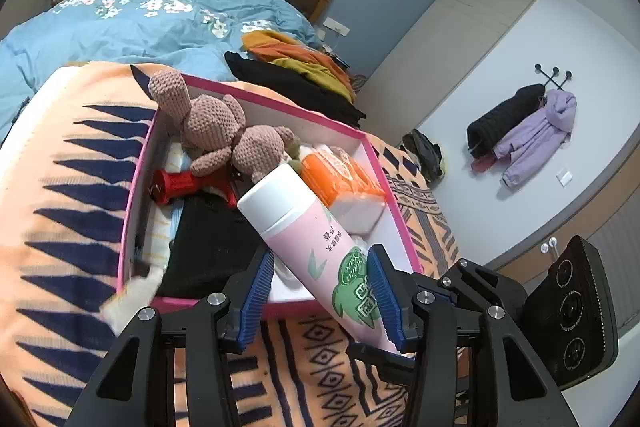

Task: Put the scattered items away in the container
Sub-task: 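Carry the Maxam tube with the right tool over the magenta box, then lower the tube into the box and open the right tool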

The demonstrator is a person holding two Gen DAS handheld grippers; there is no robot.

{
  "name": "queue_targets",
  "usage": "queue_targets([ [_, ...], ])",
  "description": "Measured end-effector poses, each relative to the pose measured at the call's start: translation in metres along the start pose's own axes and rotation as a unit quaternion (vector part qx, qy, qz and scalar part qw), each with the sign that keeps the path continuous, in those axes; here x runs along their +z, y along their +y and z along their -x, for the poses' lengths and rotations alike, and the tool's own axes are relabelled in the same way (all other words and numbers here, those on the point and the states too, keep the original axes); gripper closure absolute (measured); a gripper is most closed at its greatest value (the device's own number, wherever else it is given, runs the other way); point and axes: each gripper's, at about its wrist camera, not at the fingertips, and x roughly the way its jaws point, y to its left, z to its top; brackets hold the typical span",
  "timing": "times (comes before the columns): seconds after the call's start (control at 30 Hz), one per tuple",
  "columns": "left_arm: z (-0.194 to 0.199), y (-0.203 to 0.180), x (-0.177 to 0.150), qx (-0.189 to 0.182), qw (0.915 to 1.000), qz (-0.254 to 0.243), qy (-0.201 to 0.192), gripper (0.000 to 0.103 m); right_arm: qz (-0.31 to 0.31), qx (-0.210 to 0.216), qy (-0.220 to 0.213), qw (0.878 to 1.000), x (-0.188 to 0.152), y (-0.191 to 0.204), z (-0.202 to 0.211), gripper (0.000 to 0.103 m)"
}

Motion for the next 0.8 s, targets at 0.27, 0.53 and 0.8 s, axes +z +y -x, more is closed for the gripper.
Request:
queue_targets([
  [0.27, -0.014, 0.009, 0.017, 0.006, 0.9999, 0.013, 0.002, 0.056, 0.004, -0.006, 0.01, 1.0, 0.016, -0.016, -0.018, 0.055],
  [0.53, -0.03, 0.025, 0.024, 0.004, 0.9993, 0.035, 0.015, 0.065, 0.0, 0.013, 0.03, 0.999, 0.022, -0.026, -0.046, 0.088],
  [0.8, -0.049, 0.039, 0.015, 0.019, 0.9982, 0.042, 0.04, 0.065, -0.033, 0.007, 0.066, 0.997, 0.007, -0.043, -0.077, 0.088],
])
